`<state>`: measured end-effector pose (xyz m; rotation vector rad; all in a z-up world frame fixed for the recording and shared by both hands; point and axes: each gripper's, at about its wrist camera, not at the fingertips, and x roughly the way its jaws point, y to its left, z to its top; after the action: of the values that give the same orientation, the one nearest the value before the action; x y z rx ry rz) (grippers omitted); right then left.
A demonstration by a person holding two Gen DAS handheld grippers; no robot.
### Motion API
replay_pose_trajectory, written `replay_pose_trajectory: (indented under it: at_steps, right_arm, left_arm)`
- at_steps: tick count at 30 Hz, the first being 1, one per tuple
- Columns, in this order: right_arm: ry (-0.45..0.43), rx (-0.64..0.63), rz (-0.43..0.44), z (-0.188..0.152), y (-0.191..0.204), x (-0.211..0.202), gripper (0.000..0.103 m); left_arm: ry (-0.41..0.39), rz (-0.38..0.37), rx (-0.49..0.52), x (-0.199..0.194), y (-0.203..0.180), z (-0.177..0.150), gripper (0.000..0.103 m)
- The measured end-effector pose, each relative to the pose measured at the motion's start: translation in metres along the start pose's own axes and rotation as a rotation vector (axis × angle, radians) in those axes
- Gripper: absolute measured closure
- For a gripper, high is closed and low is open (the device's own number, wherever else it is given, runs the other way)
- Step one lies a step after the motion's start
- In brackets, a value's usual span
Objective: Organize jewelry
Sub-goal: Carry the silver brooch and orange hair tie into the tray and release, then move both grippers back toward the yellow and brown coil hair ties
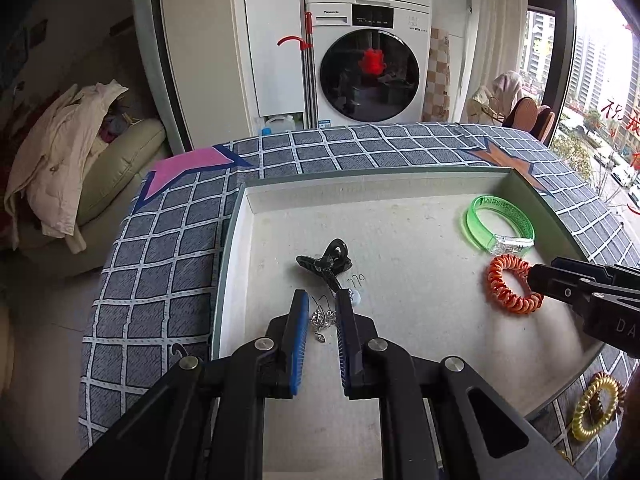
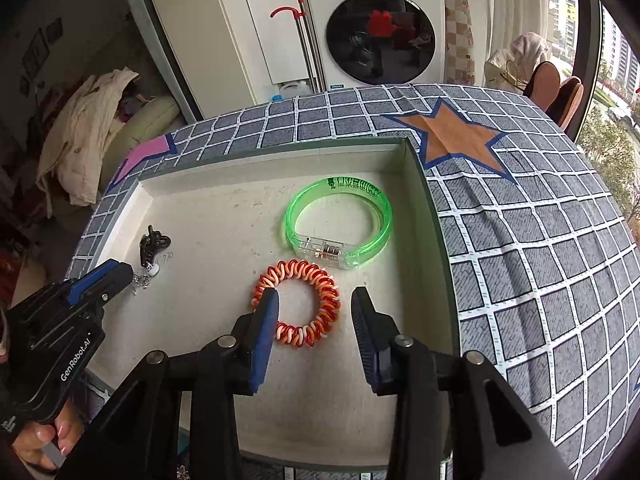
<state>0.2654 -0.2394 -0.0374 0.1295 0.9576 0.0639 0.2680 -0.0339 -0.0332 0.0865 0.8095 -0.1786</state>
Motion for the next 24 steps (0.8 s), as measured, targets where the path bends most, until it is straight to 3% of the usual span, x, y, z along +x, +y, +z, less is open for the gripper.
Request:
replay_pose_trajectory:
  at_steps: [4, 14, 15, 16, 17, 19, 24]
  right_arm:
    - [-0.035, 0.013, 0.023, -0.003, 0.001, -0.019, 0.052]
    - [-0.062, 0.031, 0.046, -0.025, 0.000, -0.055, 0.046]
    - [-0.061, 0.032, 0.047, -0.028, 0.000, -0.057, 0.045]
    - [-0.061, 0.033, 0.048, -0.032, 0.000, -0.060, 0.045]
    - [-0.060, 0.035, 0.049, -0.036, -0.001, -0.063, 0.045]
    - [-0.059, 0.040, 0.050, -0.043, -0.002, -0.068, 0.043]
    - [-0.054, 0.037, 0.048, -0.063, -0.003, -0.081, 0.035]
  left_arm:
    - [-0.018, -0.006, -0.015, -0.011, 0.003, 0.000, 0.069]
    - [-0.042, -0.011, -0.036, -0.049, 0.013, -0.014, 0.069]
    - [-0.042, -0.010, -0.039, -0.053, 0.014, -0.016, 0.050]
    - [-0.045, -0.004, -0.048, -0.058, 0.016, -0.019, 0.005]
    - [-0.062, 0.009, -0.065, -0.064, 0.018, -0.022, 0.000]
    - [-0.103, 0.017, -0.077, -0.077, 0.020, -0.028, 0.000]
    - [-0.082, 0.016, -0.075, -0.090, 0.021, -0.045, 0.000]
